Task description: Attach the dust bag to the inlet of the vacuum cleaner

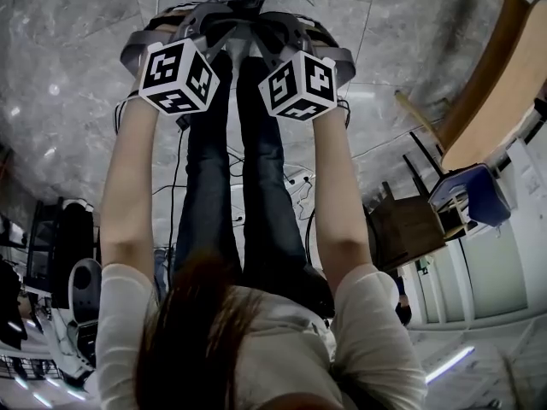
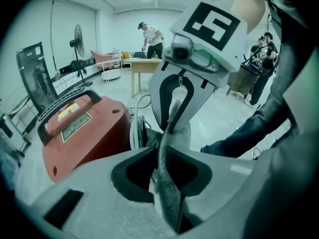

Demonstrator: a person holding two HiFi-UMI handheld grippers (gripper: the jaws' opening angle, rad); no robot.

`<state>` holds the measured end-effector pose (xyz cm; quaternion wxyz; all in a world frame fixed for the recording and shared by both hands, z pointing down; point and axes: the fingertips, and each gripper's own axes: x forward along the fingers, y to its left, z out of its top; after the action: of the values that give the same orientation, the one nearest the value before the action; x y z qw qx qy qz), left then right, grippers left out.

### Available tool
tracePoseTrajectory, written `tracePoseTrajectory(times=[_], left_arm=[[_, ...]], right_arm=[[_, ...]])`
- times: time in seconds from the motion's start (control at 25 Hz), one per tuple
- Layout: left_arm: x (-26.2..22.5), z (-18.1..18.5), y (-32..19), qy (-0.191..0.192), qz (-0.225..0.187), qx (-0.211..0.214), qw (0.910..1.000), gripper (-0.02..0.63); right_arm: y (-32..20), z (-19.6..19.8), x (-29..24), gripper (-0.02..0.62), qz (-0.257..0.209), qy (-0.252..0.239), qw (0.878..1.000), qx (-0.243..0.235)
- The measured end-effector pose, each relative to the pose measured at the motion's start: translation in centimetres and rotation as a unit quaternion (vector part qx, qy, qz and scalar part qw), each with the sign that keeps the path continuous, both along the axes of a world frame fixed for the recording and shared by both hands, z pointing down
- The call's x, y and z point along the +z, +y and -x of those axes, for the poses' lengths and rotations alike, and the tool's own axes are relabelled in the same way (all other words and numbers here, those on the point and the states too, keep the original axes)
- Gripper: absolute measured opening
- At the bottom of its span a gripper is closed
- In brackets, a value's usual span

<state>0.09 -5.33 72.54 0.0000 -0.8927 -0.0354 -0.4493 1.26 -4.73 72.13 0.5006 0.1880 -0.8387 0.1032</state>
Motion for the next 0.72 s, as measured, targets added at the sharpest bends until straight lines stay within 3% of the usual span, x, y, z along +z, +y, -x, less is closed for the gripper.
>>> tracePoseTrajectory(times=[0.12,0.48,0.72], left_arm=[[0.07,0.00,-0.07,0.002,0.002,-0.010,0.9999,0.081],[0.30,-0.04,-0.17,-0.009,0.005,-0.027,0.9996,0.089],[0.75,-0.07,-0.02,-0.012,0.040,-0.077,0.9962,0.117]], right_arm=[[-0.10,0.03,0.01,0.043,0.003,0.000,1.000,-0.013],[-0.35,-0.18,0.12,0.055,0.017,-0.003,0.998,0.061],[-0.22,-0.18,0.50,0.084,0.041,-0.010,0.993,0.109]])
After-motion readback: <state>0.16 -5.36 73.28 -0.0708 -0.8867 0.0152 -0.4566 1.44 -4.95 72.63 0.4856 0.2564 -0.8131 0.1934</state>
